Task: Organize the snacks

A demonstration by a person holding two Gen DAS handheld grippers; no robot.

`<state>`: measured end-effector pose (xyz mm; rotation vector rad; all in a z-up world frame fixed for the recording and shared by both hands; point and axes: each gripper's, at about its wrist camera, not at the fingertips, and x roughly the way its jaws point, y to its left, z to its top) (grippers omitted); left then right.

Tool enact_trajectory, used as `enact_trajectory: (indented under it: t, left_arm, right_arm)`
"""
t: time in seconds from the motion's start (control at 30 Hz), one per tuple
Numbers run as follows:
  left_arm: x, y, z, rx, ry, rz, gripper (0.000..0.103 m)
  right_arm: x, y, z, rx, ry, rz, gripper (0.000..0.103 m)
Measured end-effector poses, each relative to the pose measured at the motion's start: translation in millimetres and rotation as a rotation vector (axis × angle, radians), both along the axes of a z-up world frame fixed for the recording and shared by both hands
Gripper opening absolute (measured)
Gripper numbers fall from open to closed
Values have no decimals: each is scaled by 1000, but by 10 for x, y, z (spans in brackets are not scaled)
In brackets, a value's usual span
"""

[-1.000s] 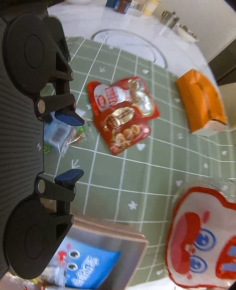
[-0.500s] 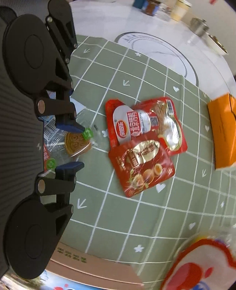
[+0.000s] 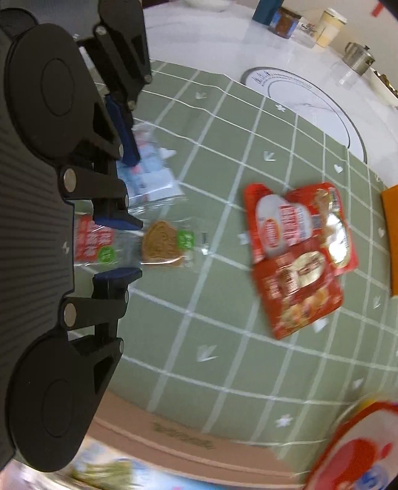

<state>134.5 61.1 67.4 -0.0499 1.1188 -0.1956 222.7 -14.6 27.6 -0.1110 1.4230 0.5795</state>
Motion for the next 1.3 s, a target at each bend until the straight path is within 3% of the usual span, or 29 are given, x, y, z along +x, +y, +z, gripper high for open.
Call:
enact_trajectory:
  t: [0.2, 0.27, 0.33, 0.4, 0.47, 0.63, 0.77, 0.93, 1.17, 1.3]
  left_arm:
    - [-6, 71, -14, 50, -19, -11, 37]
    - [27, 116, -34, 80, -31, -12, 38]
    - [64, 179, -50, 86, -34, -12, 48]
    - [90, 251, -68, 69, -27, -9, 53]
    - [99, 321, -74, 45, -23, -7, 53]
    - [102, 417, -106, -31, -1, -40, 50]
    - [81, 380, -102, -27, 3, -76, 49]
    - [8, 228, -95, -31, 5, -127, 48]
    - [-314, -107, -127, -55, 34, -196, 46]
    - [-513, -247, -122, 19, 17, -224, 46]
  right_arm:
    - [-294, -208, 18, -3, -22, -32, 21]
    - [-379, -236, 71, -7, -78, -29, 21]
    - [-458, -204, 133, -11, -163, -18, 21]
    - [-516, -142, 172, -24, -256, -7, 25]
    - [-510, -93, 164, -9, -297, -13, 40]
    - [-360, -14, 19, 40, -291, -111, 44]
    - [-528, 32, 42, 18, -295, -134, 27]
    - [-862, -264, -10, 38, -243, -233, 15]
    - [-1439, -769, -41, 44, -287, -396, 13]
    - [-1669, -893, -21, 37, -368, -376, 13]
